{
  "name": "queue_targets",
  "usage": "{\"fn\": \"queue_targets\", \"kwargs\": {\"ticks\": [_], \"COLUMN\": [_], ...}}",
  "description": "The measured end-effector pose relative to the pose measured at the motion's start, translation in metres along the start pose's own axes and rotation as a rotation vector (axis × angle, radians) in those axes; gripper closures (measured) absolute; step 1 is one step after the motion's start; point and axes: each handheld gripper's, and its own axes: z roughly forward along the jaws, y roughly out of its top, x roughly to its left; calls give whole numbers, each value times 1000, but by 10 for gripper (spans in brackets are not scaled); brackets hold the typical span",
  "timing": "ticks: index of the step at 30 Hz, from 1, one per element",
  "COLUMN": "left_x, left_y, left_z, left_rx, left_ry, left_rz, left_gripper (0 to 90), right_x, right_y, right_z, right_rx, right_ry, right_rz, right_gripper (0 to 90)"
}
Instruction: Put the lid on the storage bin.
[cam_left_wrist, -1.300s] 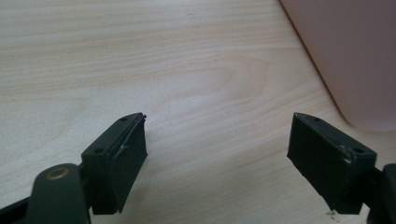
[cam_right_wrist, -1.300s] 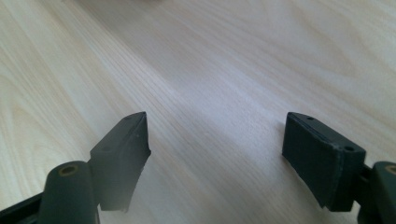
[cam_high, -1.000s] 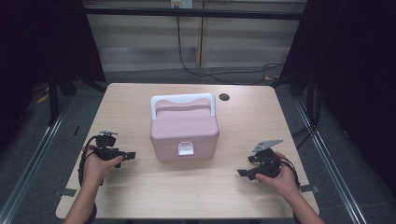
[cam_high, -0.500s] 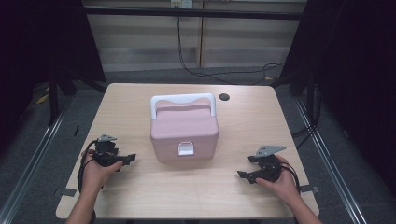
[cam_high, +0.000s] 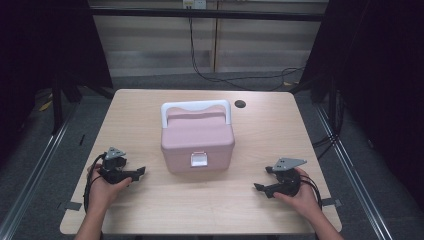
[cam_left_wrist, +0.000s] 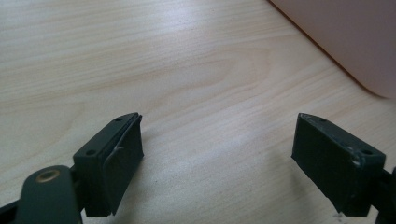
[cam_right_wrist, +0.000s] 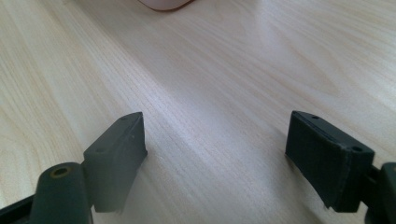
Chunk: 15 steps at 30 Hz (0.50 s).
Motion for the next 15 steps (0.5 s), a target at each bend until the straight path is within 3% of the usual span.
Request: {"fn": "queue_targets", "kwargs": {"ticks": [5,15], "left_x": [-4,-4], "left_y": [-2,-3], "left_z": [2,2], "left_rx": [-3,-6], "left_ry": [21,25], "left_rz": [56,51], "left_gripper": [146,144], "right_x": [0,0], "right_y": [0,1], "right_z": [0,1], "right_rx": [2,4], "right_ry": [-1,-7], "right_rz": [-5,-19], "right_gripper": [195,187]}}
